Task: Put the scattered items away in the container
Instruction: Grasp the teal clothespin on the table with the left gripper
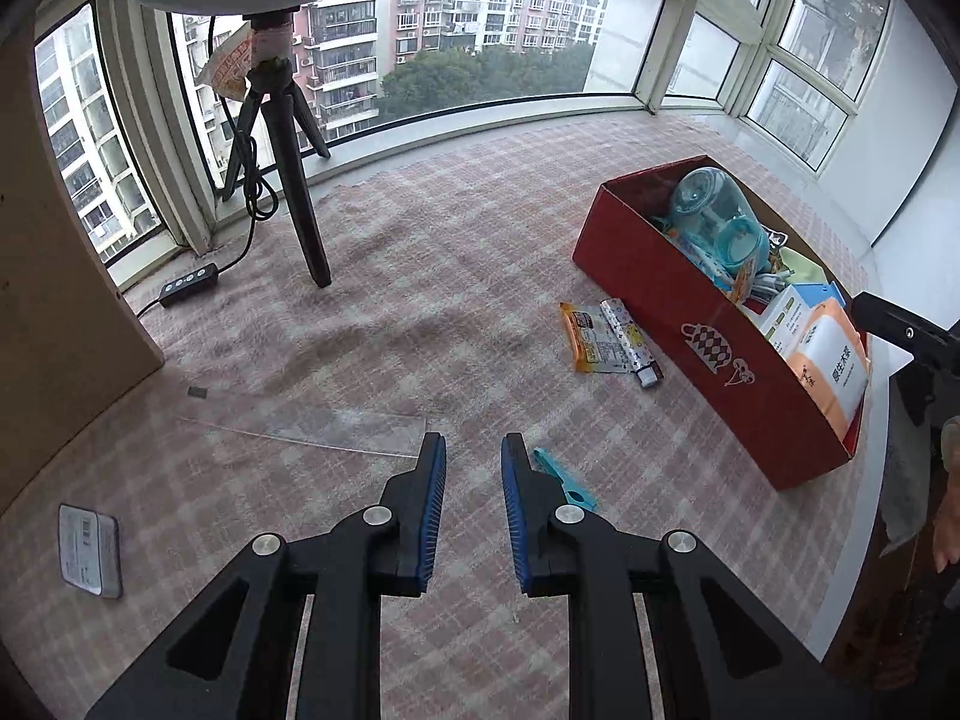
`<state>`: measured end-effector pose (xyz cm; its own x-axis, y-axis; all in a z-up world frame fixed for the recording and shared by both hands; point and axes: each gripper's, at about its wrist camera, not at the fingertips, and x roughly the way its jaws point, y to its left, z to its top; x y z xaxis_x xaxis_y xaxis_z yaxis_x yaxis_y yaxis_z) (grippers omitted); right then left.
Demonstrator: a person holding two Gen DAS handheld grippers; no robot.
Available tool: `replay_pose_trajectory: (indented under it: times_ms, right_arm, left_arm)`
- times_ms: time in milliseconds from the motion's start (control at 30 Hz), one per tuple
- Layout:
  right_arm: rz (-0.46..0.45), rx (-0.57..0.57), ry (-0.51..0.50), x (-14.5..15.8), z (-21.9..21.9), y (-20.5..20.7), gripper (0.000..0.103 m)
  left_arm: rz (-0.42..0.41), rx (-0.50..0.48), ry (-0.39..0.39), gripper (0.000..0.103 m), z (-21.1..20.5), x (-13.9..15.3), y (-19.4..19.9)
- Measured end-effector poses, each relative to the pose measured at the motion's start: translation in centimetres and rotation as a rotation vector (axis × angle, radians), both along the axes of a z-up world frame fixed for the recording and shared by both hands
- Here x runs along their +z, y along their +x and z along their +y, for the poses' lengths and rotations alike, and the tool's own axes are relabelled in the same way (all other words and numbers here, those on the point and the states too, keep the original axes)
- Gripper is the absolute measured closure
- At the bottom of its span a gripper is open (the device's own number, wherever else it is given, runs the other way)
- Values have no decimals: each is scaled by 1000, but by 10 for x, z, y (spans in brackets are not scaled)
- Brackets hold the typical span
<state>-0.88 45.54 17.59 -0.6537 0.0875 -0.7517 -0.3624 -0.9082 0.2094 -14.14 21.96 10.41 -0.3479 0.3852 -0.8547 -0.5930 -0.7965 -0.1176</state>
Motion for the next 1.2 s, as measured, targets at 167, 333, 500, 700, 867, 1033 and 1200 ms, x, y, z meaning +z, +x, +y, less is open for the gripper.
replay_pose_trajectory:
  times_ms: [167, 333, 500, 700, 867, 1033, 1200]
  right_arm:
    - [-45, 45, -18, -27, -29, -15, 61]
    - [-89, 58, 8, -50, -41, -22, 61]
    - [-119, 62, 12, -70, -44, -28, 61]
    - [-142, 52, -2, -90, -40, -39, 61]
    - [-143, 50, -3, -97, -38, -45, 61]
    - [-153, 57, 6, -102, -40, -56, 61]
    - [-160, 42, 4, -111, -38, -66, 60]
  left_arm:
    - [-69, 33, 40, 84, -2, -28, 18]
    - [-121, 60, 72, 73, 13, -52, 33]
    - [-128, 86, 51, 62, 34, -68, 40]
    - [-129, 131, 12, 61, 48, -88, 37]
    - [-82, 173, -19, 61, 54, -91, 31]
    - [-49, 177, -31, 67, 54, -91, 30]
    - [-54, 177, -5, 86, 45, -90, 23]
